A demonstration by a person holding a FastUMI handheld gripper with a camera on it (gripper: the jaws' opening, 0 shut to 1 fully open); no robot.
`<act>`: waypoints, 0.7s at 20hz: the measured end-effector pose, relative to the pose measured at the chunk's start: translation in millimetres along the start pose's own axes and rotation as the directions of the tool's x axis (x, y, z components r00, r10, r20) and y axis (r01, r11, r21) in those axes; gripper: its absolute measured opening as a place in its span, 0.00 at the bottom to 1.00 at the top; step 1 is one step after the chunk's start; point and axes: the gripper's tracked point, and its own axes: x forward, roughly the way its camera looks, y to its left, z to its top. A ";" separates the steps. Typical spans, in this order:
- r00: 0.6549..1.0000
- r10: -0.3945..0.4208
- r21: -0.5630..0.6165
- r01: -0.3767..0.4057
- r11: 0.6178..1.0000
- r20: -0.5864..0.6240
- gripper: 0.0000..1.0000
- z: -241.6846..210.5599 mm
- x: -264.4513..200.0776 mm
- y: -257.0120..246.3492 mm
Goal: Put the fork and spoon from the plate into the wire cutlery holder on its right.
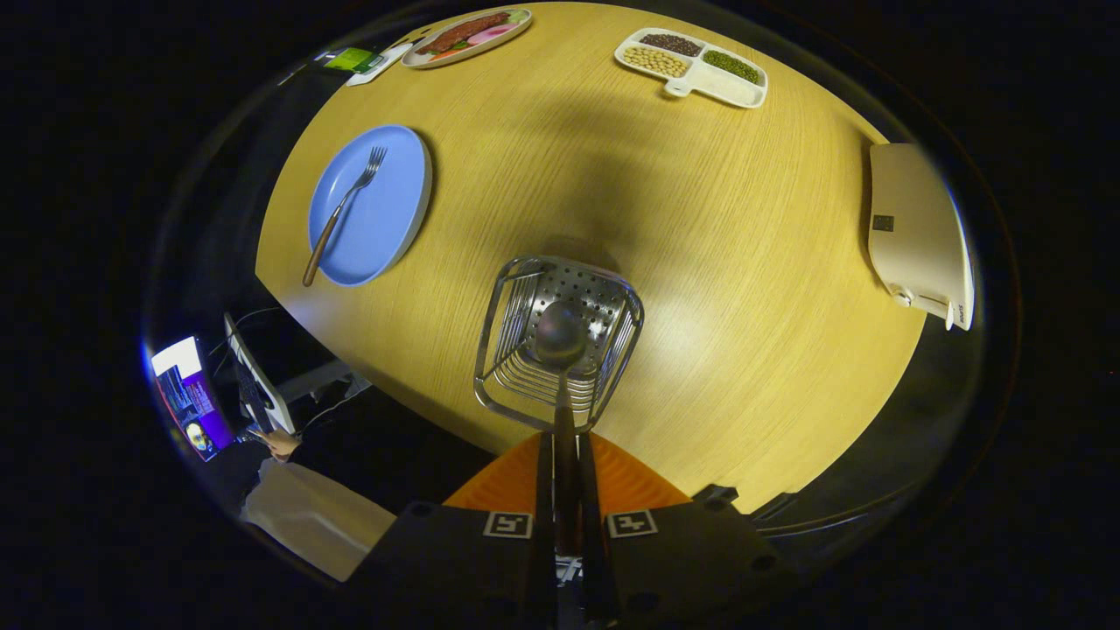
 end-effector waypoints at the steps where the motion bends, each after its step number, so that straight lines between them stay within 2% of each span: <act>1: 1.000 0.011 0.015 -0.011 1.000 0.022 0.20 3.3 -3.1 2.8; 4: 0.996 0.039 0.029 -0.041 0.999 0.076 0.32 7.2 -11.5 10.2; 8: 0.980 0.076 0.013 -0.080 0.997 0.183 0.75 10.9 -31.1 28.8; 9: 0.973 0.079 0.003 -0.082 0.997 0.217 0.94 12.3 -36.4 34.4; 12: 0.940 0.100 0.005 -0.107 0.994 0.325 1.00 18.4 -56.0 57.3; 14: 0.911 0.119 0.020 -0.138 0.990 0.394 1.00 23.2 -68.0 74.6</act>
